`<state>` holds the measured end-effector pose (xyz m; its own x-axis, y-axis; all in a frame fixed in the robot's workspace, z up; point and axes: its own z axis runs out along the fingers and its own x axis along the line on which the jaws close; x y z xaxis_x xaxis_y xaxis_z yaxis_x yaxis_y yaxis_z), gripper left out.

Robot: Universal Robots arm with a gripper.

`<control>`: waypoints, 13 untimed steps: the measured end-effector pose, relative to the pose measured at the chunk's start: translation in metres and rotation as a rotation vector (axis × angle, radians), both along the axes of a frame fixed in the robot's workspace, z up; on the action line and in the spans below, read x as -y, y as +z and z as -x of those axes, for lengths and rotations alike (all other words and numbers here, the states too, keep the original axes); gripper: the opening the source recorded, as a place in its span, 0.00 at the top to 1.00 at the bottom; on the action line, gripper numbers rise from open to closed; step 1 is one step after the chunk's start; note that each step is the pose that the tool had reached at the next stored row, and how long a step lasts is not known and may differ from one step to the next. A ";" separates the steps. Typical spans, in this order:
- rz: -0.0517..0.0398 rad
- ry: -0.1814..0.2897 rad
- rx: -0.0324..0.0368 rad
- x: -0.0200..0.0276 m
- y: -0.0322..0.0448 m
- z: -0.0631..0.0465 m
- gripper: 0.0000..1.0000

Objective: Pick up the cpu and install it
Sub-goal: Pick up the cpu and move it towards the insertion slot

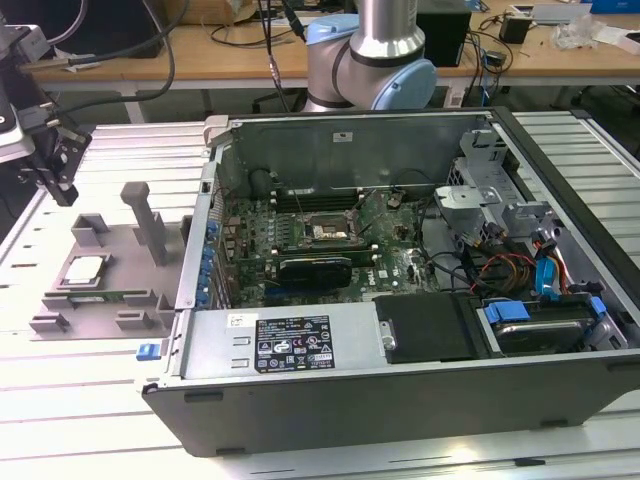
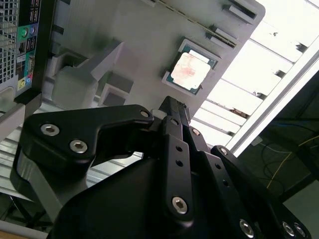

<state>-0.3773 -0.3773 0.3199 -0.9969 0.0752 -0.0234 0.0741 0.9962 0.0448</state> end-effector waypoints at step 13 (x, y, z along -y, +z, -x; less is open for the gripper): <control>0.0000 0.000 0.0004 0.0000 -0.0083 0.012 0.89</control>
